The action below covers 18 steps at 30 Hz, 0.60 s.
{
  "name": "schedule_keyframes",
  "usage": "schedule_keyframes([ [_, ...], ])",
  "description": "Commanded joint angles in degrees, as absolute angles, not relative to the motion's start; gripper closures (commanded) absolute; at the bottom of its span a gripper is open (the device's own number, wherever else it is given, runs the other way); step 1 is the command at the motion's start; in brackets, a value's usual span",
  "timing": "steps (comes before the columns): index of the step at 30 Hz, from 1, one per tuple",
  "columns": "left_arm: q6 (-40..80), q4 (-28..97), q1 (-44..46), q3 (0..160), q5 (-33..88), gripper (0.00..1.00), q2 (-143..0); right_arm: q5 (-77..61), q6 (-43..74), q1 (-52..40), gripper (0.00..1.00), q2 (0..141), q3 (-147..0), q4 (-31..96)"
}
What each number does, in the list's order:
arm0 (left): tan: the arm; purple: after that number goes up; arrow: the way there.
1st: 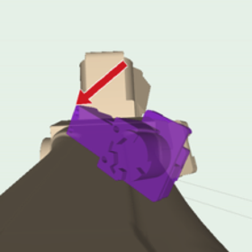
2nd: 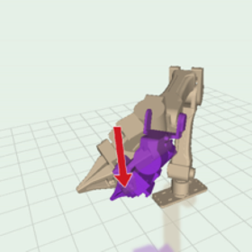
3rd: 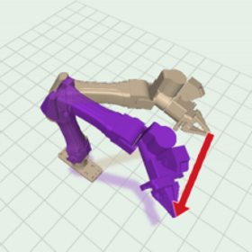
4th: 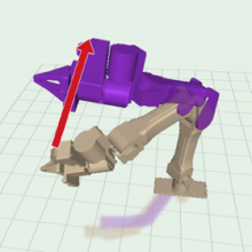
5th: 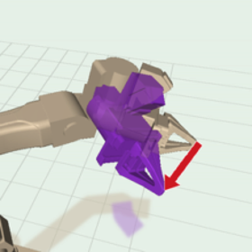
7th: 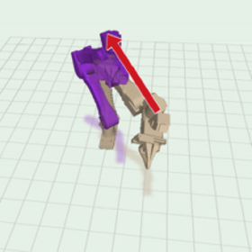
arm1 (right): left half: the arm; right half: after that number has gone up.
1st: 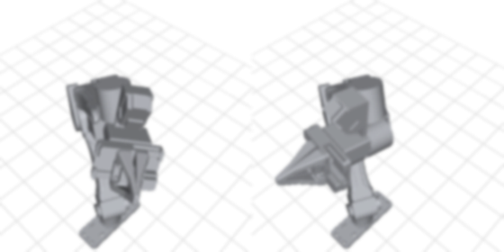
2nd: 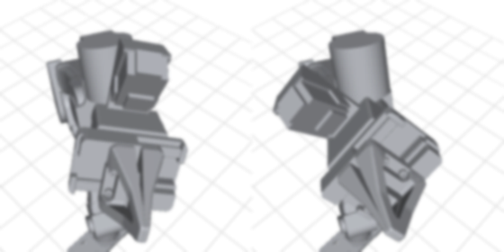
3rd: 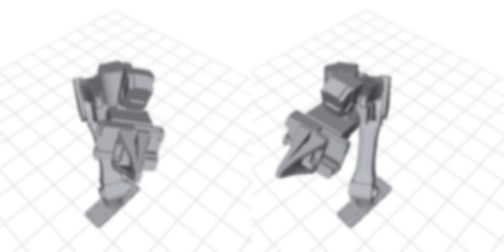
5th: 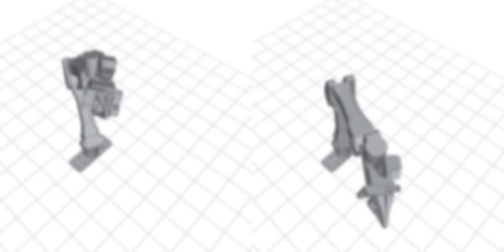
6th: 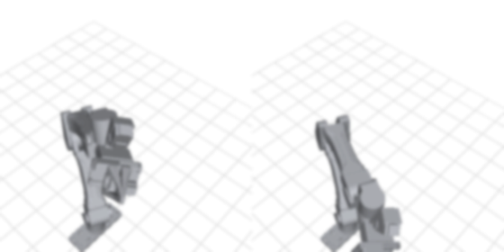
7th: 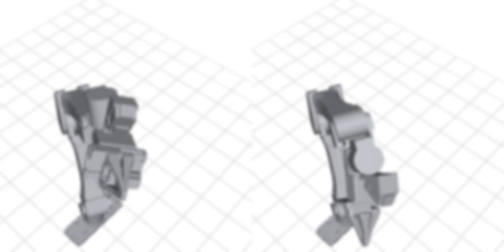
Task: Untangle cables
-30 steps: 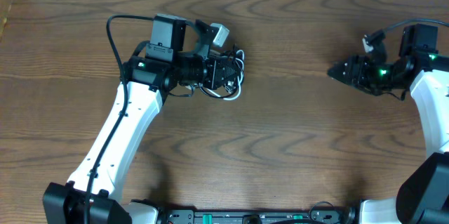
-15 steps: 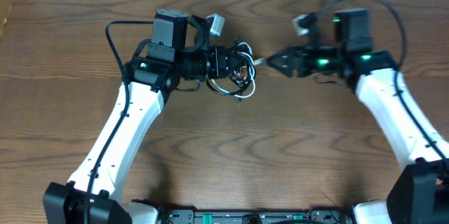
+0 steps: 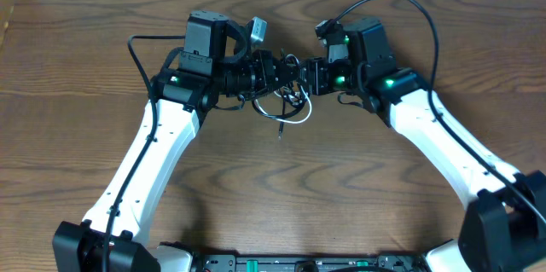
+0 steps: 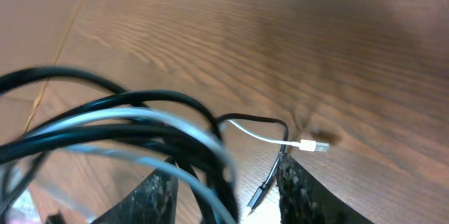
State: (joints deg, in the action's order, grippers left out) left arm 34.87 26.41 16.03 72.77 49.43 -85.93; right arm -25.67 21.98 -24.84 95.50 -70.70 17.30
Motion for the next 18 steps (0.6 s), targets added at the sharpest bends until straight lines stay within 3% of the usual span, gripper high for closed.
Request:
schedule_keyframes([
  [1, 36.10, 26.02, 16.10, 73.08, 51.31, 0.93, -85.36, -21.58, 25.96, -24.82, 0.79, 99.59, -71.24, 15.97],
  [4, 35.51, 26.02, 15.64, 73.08, 51.48, 0.93, -85.36, -15.84, 30.68, -24.05, 0.99, 100.42, -71.24, 17.89],
  [10, 27.92, 26.50, 11.51, 73.08, 52.03, 0.92, -85.34, -5.37, 35.33, -20.36, 0.99, 100.29, -71.24, 28.95],
  [18, 20.43, 30.98, 4.91, 73.08, 43.46, 0.92, -85.36, -9.28, 30.06, -13.26, 0.99, 100.25, -71.24, 37.76],
])
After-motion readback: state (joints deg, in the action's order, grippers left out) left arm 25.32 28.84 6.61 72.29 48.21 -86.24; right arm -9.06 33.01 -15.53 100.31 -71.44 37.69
